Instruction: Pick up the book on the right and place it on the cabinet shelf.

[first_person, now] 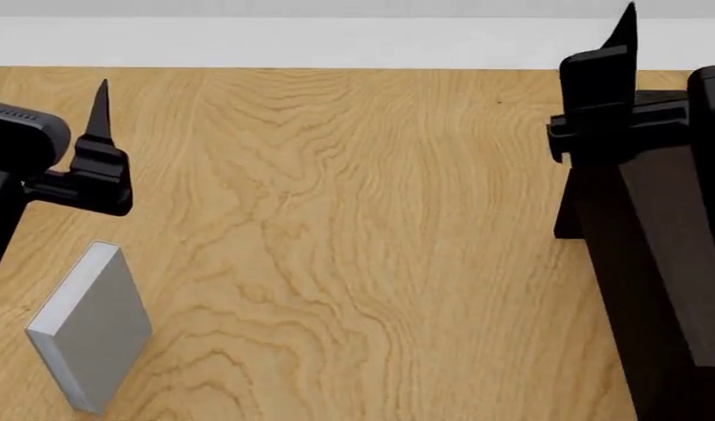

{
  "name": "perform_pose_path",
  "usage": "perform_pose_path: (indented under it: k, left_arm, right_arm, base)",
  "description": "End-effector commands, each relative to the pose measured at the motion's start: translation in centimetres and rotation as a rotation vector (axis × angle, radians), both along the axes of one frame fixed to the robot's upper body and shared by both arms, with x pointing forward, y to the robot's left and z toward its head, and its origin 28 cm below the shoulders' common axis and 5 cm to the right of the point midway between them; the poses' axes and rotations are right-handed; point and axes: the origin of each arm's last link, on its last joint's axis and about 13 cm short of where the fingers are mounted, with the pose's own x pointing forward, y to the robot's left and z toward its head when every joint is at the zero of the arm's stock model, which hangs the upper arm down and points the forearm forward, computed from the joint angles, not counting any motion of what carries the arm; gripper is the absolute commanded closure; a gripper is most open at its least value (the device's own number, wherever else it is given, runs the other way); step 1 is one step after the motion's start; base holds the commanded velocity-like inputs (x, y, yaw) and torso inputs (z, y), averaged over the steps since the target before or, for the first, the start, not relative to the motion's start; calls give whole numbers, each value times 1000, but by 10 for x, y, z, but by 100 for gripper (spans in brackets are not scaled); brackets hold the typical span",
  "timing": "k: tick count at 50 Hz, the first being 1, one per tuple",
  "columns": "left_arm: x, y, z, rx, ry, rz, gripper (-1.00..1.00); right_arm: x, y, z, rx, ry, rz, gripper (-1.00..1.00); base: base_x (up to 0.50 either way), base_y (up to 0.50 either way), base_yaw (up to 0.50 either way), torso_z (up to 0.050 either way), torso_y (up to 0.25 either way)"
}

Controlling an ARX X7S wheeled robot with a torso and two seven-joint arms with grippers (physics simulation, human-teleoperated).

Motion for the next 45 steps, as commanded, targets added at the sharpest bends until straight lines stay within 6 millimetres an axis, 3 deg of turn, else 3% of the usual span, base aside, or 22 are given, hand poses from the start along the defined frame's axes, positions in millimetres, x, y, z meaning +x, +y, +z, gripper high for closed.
perform_pose_path:
  k: [1, 27, 45]
  left_arm:
    - [8, 0, -9, 10, 18, 3, -100]
    - [12, -3, -8, 25, 21, -4, -100]
    - [11, -4, -5, 23, 15, -8, -100]
  right_arm:
    - [-35, -8, -1, -25, 41, -24, -100]
    - [-88, -19, -2, -35, 140, -75, -100]
    - [-114, -21, -3, -88, 219, -69, -100]
  base:
    - [0, 0, 0, 0, 0]
    - [0, 0, 0, 0, 0]
    - [0, 0, 0, 0, 0]
